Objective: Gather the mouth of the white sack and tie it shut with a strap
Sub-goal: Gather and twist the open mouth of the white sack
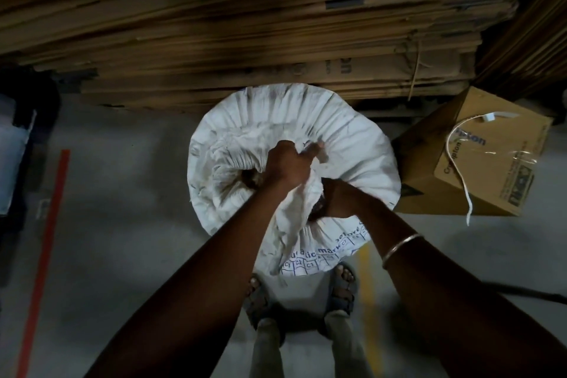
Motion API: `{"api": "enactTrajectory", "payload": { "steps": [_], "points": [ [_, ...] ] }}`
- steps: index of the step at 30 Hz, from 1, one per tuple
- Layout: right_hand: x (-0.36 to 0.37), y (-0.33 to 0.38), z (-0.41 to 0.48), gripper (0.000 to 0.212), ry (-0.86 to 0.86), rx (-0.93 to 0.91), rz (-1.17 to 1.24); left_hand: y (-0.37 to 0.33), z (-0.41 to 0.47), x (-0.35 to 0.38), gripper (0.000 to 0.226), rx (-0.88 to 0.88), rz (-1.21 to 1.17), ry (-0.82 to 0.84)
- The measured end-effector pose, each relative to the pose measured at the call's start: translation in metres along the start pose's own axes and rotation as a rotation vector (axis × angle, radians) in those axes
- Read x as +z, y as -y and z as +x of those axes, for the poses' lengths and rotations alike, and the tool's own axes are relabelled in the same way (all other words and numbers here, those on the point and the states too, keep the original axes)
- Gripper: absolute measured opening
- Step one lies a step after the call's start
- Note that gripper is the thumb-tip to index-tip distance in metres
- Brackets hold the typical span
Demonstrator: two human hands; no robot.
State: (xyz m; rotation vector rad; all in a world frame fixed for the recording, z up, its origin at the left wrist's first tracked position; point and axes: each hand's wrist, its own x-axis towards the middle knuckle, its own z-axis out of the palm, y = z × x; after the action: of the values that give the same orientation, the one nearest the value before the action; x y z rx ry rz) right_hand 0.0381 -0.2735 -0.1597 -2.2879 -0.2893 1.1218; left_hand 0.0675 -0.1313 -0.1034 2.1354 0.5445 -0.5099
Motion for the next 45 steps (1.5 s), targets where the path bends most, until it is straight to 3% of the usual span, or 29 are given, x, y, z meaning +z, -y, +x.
{"api": "enactTrajectory", "payload": {
  "steps": [2, 4, 7, 9, 12, 14, 16, 18, 20, 22, 25, 27, 28, 29, 32, 34, 35, 37, 39, 41, 45],
  "points": [
    [0.014, -0.006, 0.002, 0.075, -0.280, 0.066, -0.062, 0.001, 0.006, 0.001, 0.056, 0.037, 0.006, 0.031],
    [0.017, -0.006, 0.002, 0.080, -0.336, 0.095, -0.060, 0.003, 0.005, 0.003, 0.076, 0.105, 0.111, 0.089],
    [0.010, 0.000, 0.001, 0.049, -0.421, 0.144, 0.046, 0.021, -0.007, 0.009, 0.122, 0.198, 0.143, 0.112],
    [0.009, -0.005, 0.005, 0.035, -0.388, 0.141, 0.212, 0.037, -0.013, 0.011, 0.128, 0.195, 0.146, 0.123],
    [0.005, -0.008, 0.004, 0.019, -0.401, 0.147, 0.534, 0.062, -0.017, 0.010, 0.087, 0.224, 0.346, 0.216],
    [0.005, -0.011, -0.001, 0.022, -0.384, 0.069, 0.672, 0.083, -0.019, 0.007, 0.061, 0.299, 0.440, 0.133],
    [0.005, -0.009, -0.006, 0.033, -0.313, -0.007, 0.769, 0.096, -0.018, 0.005, 0.045, 0.370, 0.447, 0.022],
    [0.005, -0.008, -0.009, 0.036, -0.242, -0.027, 0.835, 0.097, -0.013, 0.000, 0.040, 0.376, 0.425, 0.031],
    [0.004, -0.004, -0.010, 0.035, -0.199, 0.020, 0.763, 0.083, -0.003, -0.013, 0.045, 0.306, 0.395, 0.097],
    [0.002, -0.002, -0.006, 0.037, -0.148, 0.093, 0.477, 0.061, 0.010, -0.030, 0.045, 0.207, 0.273, 0.061],
    [0.005, 0.003, 0.000, 0.081, -0.036, 0.110, 0.151, 0.021, 0.017, -0.041, 0.037, 0.084, 0.077, 0.092],
    [0.011, 0.011, 0.004, 0.120, -0.098, 0.100, 0.097, 0.004, 0.010, -0.027, 0.044, -0.097, -0.035, 0.230],
    [0.018, 0.013, 0.009, 0.128, -0.164, 0.064, 0.073, -0.004, 0.006, -0.020, 0.047, -0.167, -0.084, 0.261],
    [0.025, 0.014, 0.014, 0.118, -0.227, 0.046, 0.057, -0.011, 0.005, -0.014, 0.049, -0.196, -0.123, 0.260],
    [0.035, 0.023, 0.017, 0.051, -0.362, 0.142, 0.044, -0.025, 0.013, -0.010, 0.052, -0.167, -0.226, 0.330],
    [0.035, 0.024, 0.021, 0.054, -0.437, 0.248, 0.144, -0.025, 0.018, -0.021, 0.049, -0.019, -0.026, 0.424],
    [0.034, 0.023, 0.021, 0.067, -0.467, 0.294, 0.197, -0.022, 0.020, -0.028, 0.050, 0.085, 0.231, 0.455],
    [0.030, 0.021, 0.020, 0.083, -0.486, 0.358, 0.260, -0.009, 0.022, -0.040, 0.068, 0.267, 0.763, 0.372],
    [0.027, 0.019, 0.018, 0.076, -0.488, 0.355, 0.303, 0.011, 0.026, -0.050, 0.074, 0.310, 0.965, 0.223],
    [0.026, 0.017, 0.016, 0.064, -0.498, 0.306, 0.337, 0.033, 0.030, -0.056, 0.069, 0.331, 0.802, 0.141],
    [0.025, 0.011, 0.009, 0.048, -0.530, 0.199, 0.435, 0.076, 0.027, -0.049, 0.053, 0.362, 0.193, 0.079]
  ]
}}
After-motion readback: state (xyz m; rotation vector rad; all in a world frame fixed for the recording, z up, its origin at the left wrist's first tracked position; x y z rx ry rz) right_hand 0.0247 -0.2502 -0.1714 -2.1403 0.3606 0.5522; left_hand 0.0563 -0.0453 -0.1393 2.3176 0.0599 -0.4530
